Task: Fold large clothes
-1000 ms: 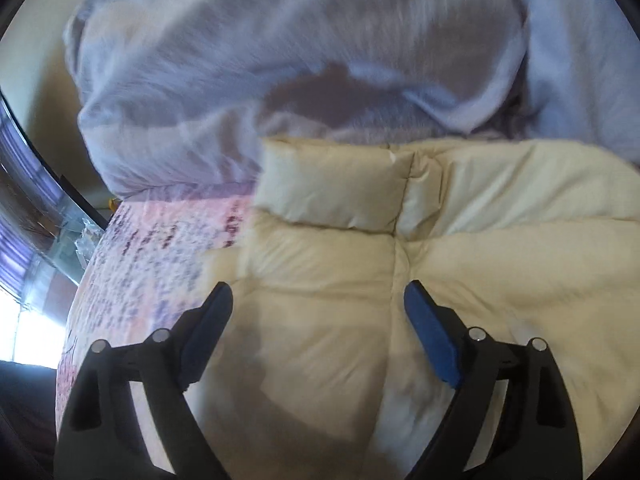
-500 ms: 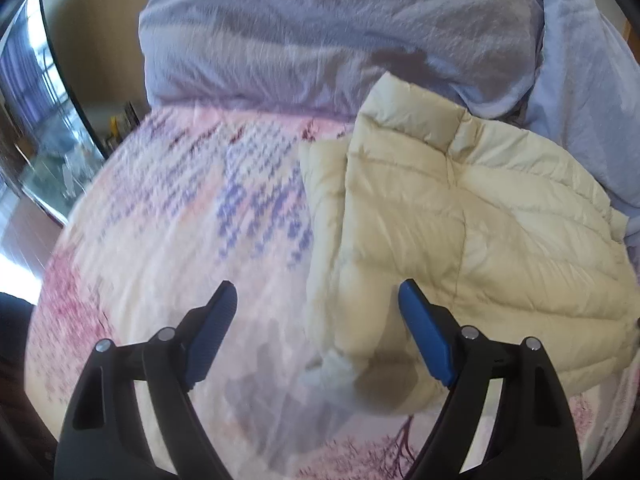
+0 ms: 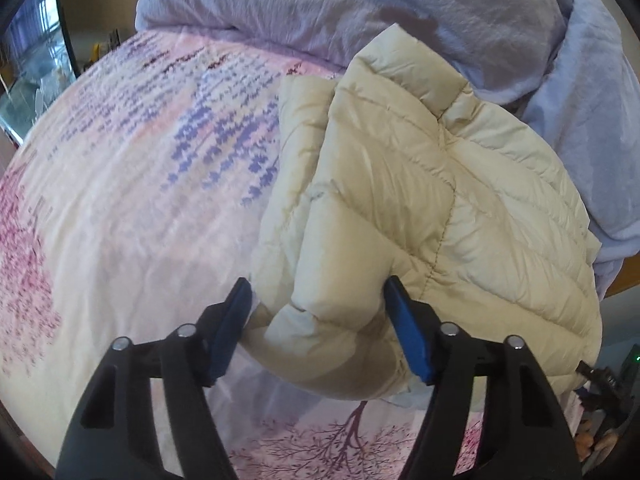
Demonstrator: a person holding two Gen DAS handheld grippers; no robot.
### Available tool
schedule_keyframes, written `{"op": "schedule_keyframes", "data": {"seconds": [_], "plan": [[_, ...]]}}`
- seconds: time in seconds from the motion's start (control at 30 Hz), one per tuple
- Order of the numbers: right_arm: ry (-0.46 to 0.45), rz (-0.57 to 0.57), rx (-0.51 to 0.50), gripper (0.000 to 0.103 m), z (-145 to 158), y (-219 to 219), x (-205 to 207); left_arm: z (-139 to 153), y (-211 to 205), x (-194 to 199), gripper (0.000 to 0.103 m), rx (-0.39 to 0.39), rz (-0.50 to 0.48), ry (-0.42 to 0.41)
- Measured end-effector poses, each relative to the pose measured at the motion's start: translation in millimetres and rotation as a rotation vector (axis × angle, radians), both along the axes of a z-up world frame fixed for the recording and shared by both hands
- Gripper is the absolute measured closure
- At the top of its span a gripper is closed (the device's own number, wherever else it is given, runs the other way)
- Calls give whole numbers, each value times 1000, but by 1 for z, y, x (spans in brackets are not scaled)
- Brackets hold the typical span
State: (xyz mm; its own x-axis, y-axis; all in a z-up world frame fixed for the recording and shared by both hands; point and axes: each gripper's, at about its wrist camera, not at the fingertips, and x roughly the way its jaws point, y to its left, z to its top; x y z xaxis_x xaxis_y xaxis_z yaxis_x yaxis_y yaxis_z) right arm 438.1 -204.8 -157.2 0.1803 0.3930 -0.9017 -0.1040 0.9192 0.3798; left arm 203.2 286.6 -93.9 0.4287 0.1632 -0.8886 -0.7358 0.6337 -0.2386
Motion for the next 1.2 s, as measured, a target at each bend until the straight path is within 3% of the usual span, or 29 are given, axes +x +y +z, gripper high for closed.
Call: {"op": "schedule_keyframes", "data": {"seconds": [0.1,0.17,0.33,0.43,0.77,1.2], "plan": [[4,0,30,35,-4,4,0,-2,0,0,45,-19,9,-9],[19,-12,65,52,-3,6,-5,-3,-2,1,55,-29,12,-19],[-22,-13,63,72,7,18,-14,6,-8,3,82,-14,18,-42],[-49,1,65,81,16,24,-20,14,-11,5,89,6,6,-47],[-75,88,82,85,44,25,-58,43,-20,-30,92,60,-37,-73],[5,228,57,85,27,22,-145,41,-28,-137,91,39,-7,1]]}}
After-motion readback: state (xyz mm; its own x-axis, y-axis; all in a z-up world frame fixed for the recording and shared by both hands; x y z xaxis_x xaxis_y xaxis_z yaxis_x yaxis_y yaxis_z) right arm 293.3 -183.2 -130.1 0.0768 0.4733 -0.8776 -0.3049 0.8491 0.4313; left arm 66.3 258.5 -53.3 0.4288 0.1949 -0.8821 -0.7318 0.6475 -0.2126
